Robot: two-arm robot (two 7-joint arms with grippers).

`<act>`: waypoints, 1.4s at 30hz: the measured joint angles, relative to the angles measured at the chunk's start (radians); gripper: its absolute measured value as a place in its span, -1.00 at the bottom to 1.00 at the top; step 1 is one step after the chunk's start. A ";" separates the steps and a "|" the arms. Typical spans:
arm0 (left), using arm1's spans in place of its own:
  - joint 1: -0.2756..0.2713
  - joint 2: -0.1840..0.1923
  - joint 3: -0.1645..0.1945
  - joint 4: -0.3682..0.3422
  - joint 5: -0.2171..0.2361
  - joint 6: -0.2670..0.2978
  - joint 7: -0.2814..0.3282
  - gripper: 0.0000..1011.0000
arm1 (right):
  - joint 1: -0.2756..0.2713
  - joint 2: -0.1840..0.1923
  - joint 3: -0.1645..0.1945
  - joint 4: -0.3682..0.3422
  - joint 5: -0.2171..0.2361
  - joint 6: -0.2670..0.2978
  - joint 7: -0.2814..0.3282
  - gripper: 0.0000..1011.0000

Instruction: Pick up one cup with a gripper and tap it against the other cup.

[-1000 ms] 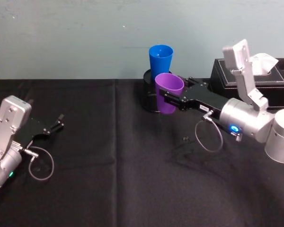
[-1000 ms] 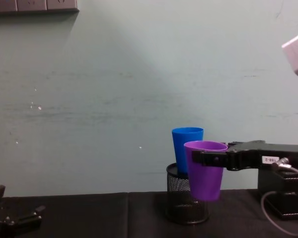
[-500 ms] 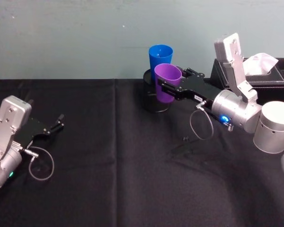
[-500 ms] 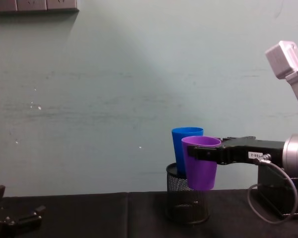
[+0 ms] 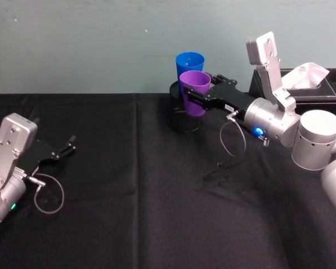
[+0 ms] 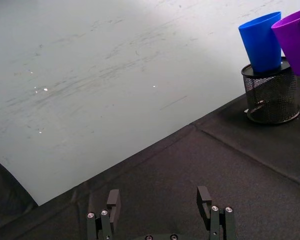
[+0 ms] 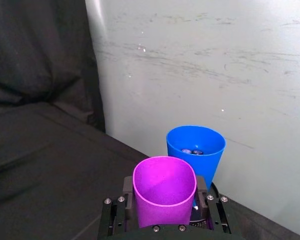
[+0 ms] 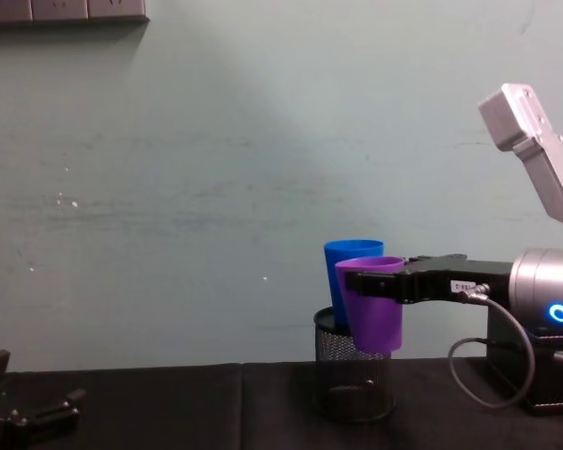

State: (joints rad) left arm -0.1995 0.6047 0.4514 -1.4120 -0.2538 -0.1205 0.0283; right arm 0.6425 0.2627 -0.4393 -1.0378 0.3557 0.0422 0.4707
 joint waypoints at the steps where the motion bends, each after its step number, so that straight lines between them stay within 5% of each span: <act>1: 0.000 0.000 0.000 0.000 0.000 0.000 0.000 0.98 | 0.003 -0.002 0.000 0.005 -0.002 -0.001 0.000 0.42; 42: 0.000 0.000 0.000 0.000 0.000 0.000 0.000 0.98 | 0.036 -0.035 0.032 0.058 -0.030 -0.021 0.015 0.42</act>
State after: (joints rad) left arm -0.1995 0.6047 0.4514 -1.4120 -0.2539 -0.1206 0.0283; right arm 0.6788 0.2272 -0.4072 -0.9797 0.3255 0.0212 0.4853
